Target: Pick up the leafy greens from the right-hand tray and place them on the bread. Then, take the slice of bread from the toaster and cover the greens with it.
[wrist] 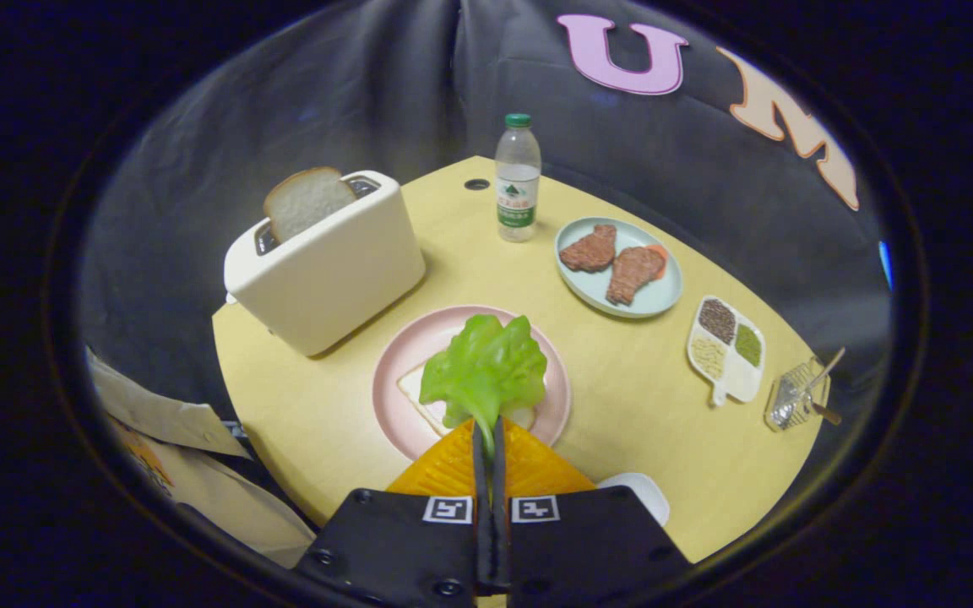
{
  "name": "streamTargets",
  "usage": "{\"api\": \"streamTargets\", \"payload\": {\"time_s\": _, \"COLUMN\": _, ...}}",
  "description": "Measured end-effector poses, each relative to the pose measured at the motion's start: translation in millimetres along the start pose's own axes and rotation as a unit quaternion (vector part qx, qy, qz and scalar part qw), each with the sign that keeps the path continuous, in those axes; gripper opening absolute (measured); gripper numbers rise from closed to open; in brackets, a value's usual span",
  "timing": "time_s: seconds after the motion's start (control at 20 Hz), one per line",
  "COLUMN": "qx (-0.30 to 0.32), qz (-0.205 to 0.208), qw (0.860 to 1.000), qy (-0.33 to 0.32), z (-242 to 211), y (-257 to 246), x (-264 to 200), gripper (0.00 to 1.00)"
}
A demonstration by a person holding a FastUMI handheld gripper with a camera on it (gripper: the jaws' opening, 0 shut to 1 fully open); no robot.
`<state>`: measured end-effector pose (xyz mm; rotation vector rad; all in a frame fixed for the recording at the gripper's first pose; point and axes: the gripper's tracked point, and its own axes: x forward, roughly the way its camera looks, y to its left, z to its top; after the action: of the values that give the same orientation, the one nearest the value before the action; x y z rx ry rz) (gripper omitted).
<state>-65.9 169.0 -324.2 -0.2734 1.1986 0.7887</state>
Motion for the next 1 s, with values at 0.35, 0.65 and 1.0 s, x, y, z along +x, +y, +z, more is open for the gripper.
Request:
{"api": "streamTargets", "payload": {"time_s": 0.35, "qx": 0.012, "qz": 0.027, "qw": 0.999, "qy": 0.036, "z": -3.9, "y": 26.9, "x": 43.9, "gripper": 0.03}}
{"api": "streamTargets", "payload": {"time_s": 0.65, "qx": 0.002, "qz": -0.014, "qw": 0.997, "qy": 0.074, "z": -25.3, "y": 12.8, "x": 64.2, "gripper": 0.04}}
{"api": "streamTargets", "payload": {"time_s": 1.0, "qx": -0.033, "qz": -0.043, "qw": 0.996, "qy": 0.065, "z": -21.3, "y": 14.5, "x": 57.0, "gripper": 0.64}}
